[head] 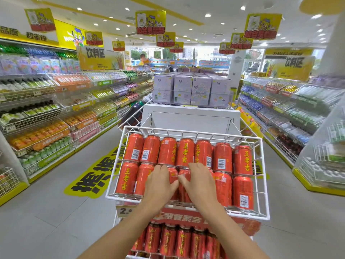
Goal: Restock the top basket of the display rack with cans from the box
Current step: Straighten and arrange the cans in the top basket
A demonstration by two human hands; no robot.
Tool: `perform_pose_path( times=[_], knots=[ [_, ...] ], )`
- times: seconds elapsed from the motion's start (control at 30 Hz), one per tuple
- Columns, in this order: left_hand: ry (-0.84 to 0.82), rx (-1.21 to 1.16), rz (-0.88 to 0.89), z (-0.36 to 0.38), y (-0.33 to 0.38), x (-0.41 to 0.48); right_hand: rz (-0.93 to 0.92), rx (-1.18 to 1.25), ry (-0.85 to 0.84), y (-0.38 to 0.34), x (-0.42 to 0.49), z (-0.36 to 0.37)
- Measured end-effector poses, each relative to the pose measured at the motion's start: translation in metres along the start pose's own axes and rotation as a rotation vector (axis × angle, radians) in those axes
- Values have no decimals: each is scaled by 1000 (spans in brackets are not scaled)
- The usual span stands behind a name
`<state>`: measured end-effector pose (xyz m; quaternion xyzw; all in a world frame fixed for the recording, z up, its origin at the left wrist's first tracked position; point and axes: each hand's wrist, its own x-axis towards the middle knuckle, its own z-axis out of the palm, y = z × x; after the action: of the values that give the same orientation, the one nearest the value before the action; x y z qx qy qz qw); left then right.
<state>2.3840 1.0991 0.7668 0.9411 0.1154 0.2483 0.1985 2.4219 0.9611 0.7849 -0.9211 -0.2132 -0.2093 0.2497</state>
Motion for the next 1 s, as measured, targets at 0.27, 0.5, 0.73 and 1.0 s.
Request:
perform_pose_path(
  times=[0.27,0.5,0.73,1.0],
  knots=[
    [-8,34,-83,11,5,-8,-85,-102,-11,17,-14,18],
    [-68,50,-70,4,2,-1,-88,-69,59,22,-12,31],
    [-46,16,-72,4,0,-5,-85,-47,102,22,-14,36],
    [16,123,-102,10,13,-8,-193,32,26,33,-14,25]
  ],
)
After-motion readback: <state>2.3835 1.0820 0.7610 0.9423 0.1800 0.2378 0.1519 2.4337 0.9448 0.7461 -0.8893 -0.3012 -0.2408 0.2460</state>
